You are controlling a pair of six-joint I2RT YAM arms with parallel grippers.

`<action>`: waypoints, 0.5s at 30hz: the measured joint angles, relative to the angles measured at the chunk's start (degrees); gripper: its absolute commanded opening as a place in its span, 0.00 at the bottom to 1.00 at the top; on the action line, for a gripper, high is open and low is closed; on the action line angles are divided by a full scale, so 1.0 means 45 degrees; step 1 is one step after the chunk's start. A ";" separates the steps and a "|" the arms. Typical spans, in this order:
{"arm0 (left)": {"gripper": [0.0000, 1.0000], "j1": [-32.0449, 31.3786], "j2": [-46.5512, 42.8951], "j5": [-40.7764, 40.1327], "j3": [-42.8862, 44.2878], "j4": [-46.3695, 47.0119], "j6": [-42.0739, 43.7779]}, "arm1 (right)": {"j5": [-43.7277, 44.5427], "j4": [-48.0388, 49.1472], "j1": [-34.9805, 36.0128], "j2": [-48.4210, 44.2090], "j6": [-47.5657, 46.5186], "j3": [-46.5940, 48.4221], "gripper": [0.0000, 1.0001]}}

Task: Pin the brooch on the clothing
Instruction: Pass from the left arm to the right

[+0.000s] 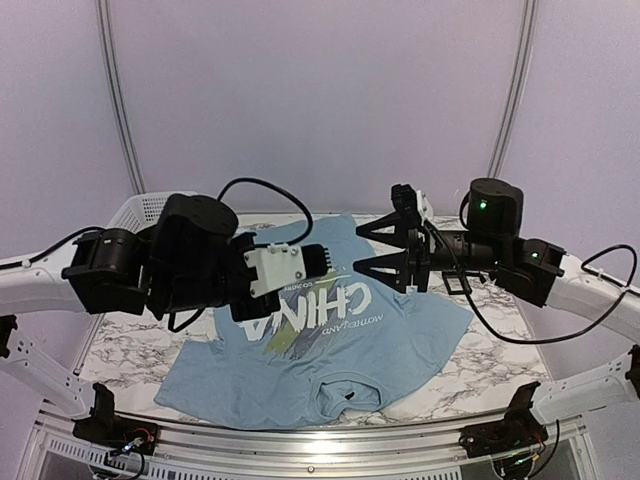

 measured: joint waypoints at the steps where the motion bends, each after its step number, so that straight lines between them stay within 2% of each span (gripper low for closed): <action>1: 0.00 0.0160 -0.0194 0.0408 0.0000 0.0005 -0.0194 | -0.0321 -0.0019 0.0000 0.0272 0.0024 0.0015 0.53; 6: 0.00 0.1292 -0.0656 0.2433 -0.0024 0.0010 -0.1656 | -0.2064 -0.0228 0.0000 0.1928 0.0340 0.0117 0.45; 15: 0.00 0.1477 -0.0525 0.4478 -0.0141 -0.0107 -0.2846 | -0.3512 -0.0228 0.0651 0.3128 0.0729 0.0661 0.45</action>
